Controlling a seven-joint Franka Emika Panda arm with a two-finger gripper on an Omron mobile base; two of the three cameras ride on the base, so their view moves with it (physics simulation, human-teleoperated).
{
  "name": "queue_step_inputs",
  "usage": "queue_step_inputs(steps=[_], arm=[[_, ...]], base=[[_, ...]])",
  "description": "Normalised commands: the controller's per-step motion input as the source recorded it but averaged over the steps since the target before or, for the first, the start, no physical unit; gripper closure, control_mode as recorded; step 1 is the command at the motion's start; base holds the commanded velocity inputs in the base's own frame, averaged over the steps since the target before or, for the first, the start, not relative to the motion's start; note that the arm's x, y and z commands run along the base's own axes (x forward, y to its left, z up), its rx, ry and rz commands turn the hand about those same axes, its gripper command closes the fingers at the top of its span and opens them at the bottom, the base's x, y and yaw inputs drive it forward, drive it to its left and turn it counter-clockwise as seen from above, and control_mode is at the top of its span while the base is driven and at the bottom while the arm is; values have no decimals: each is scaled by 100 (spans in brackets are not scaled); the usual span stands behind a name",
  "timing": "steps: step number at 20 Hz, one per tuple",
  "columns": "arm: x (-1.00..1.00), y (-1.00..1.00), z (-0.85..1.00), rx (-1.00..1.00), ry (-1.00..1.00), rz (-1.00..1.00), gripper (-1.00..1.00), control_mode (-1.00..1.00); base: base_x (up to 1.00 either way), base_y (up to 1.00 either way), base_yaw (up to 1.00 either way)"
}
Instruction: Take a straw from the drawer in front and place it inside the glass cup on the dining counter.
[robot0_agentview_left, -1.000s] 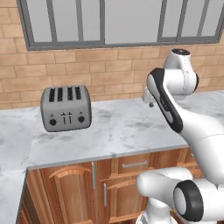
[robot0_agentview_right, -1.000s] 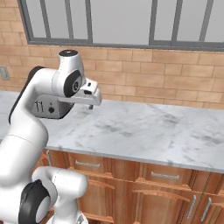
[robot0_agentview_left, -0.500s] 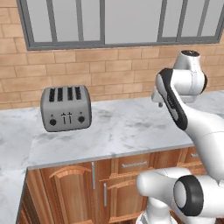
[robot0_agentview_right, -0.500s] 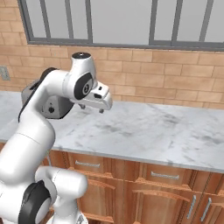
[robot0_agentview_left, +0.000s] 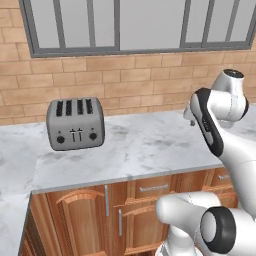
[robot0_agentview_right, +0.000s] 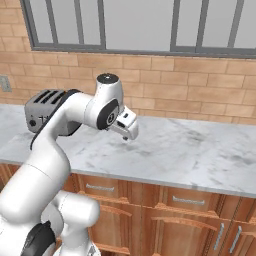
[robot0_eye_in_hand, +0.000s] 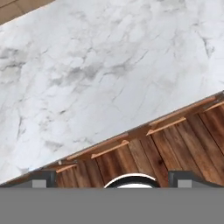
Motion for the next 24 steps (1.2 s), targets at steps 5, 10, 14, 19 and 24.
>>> queue_step_inputs(steps=[5, 10, 14, 19, 24], arm=[[0, -41, -17, 10, 0, -21, -100, -100], [0, -46, -20, 8, 0, -19, -100, -100], [0, -47, -22, 9, 0, -19, -100, -100], [-7, -42, -16, 6, 0, -16, -100, -100], [-14, -43, -14, 5, 0, -12, -100, -100]], base=[[0, 0, 0], [0, 0, 0], [0, 0, 0], [0, 0, 0], [0, 0, 0]])
